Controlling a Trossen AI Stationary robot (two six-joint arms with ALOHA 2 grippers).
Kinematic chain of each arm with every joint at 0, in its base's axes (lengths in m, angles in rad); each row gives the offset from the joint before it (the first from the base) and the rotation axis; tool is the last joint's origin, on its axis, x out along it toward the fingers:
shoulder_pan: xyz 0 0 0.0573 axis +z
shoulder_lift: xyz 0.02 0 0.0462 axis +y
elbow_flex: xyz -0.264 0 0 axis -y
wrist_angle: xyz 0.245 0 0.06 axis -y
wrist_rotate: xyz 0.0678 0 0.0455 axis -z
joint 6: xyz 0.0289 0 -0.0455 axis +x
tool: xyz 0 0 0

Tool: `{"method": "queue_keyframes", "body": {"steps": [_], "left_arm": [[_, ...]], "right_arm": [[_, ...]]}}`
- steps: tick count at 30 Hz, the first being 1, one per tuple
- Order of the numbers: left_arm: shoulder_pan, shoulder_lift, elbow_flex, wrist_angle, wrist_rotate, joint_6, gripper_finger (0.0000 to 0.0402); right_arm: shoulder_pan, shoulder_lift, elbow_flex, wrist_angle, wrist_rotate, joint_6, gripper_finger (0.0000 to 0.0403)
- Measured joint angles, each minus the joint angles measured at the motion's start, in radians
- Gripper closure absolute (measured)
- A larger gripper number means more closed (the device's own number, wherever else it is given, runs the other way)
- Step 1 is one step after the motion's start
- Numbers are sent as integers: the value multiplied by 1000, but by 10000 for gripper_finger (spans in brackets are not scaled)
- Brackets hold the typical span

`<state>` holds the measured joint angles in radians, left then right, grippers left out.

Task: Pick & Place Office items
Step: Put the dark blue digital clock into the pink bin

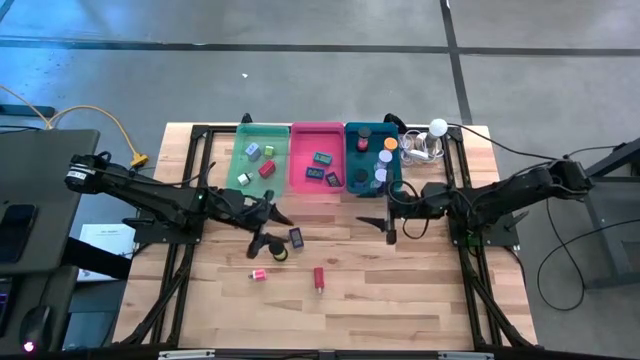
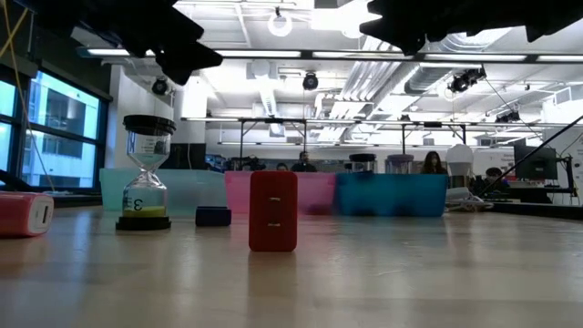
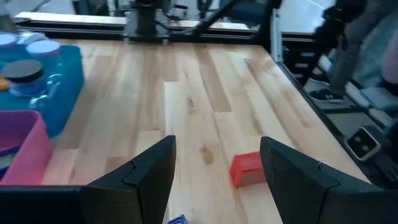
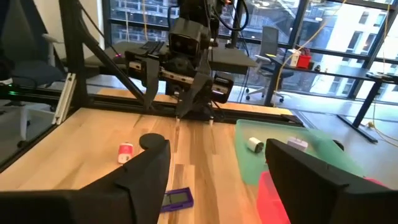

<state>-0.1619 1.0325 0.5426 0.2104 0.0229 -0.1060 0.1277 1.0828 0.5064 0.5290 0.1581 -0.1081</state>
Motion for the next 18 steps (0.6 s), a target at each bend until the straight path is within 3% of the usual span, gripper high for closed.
{"method": "queue_keyframes", "body": {"steps": [5, 10, 18], "left_arm": [[22, 0, 43, -64, 28, -12, 175], [57, 20, 161, -253, 143, 7, 175], [57, 165, 305, -392, 179, 203, 175]], "right_arm": [[-1, 2, 0, 2, 0, 2, 155], [-1, 18, 0, 7, 0, 2, 155], [-1, 39, 0, 28, 0, -1, 155]]}}
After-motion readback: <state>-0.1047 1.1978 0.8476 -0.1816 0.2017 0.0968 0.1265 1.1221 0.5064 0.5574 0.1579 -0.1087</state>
